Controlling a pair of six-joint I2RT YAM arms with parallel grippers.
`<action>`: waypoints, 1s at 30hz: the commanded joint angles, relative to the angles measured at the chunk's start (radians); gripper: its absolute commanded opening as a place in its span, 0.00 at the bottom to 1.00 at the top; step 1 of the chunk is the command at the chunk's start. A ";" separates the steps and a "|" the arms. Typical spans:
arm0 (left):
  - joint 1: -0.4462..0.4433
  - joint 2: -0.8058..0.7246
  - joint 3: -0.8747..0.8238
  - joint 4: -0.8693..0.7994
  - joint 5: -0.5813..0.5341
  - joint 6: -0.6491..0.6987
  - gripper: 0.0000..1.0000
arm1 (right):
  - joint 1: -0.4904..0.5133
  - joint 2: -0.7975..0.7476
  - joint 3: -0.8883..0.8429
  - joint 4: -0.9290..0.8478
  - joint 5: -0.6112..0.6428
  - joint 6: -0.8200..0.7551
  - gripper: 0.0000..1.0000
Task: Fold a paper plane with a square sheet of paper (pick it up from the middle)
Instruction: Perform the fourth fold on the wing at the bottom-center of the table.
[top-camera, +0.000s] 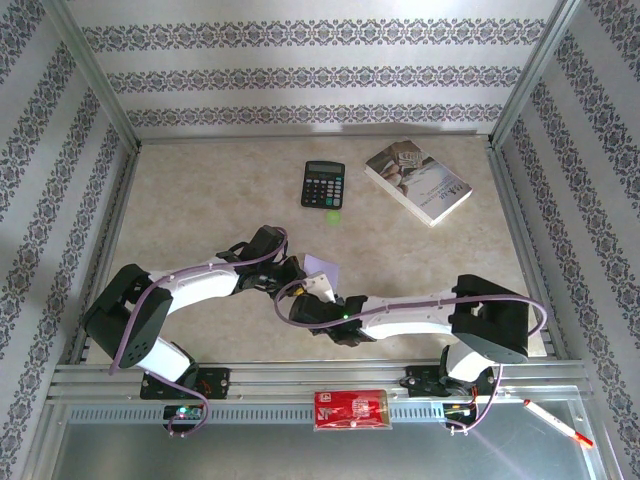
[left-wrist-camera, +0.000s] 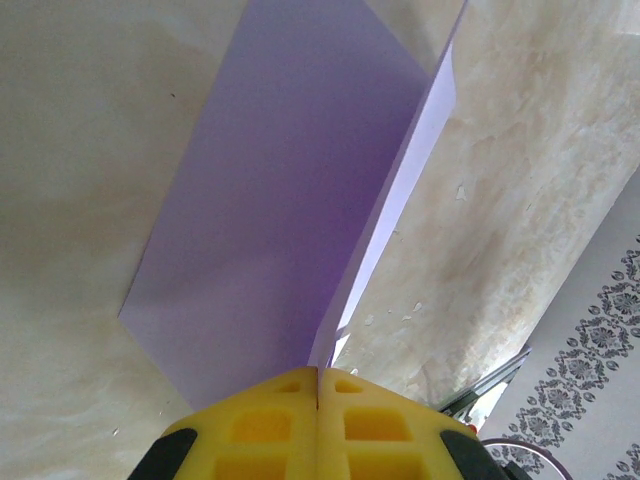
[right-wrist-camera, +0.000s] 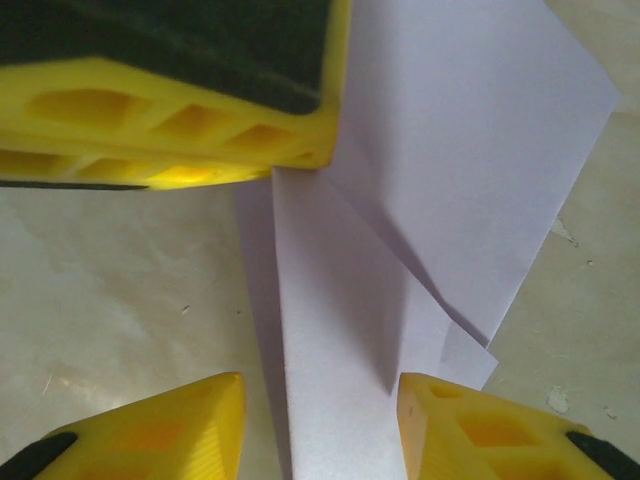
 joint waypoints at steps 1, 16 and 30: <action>0.005 -0.003 0.014 -0.024 -0.006 -0.043 0.00 | 0.020 0.031 0.049 -0.061 0.082 0.031 0.42; 0.005 0.002 0.015 -0.038 0.003 -0.044 0.00 | 0.025 0.106 0.102 -0.178 0.140 0.090 0.35; 0.005 0.018 0.014 -0.032 0.011 -0.031 0.00 | 0.025 0.105 0.104 -0.174 0.135 0.079 0.31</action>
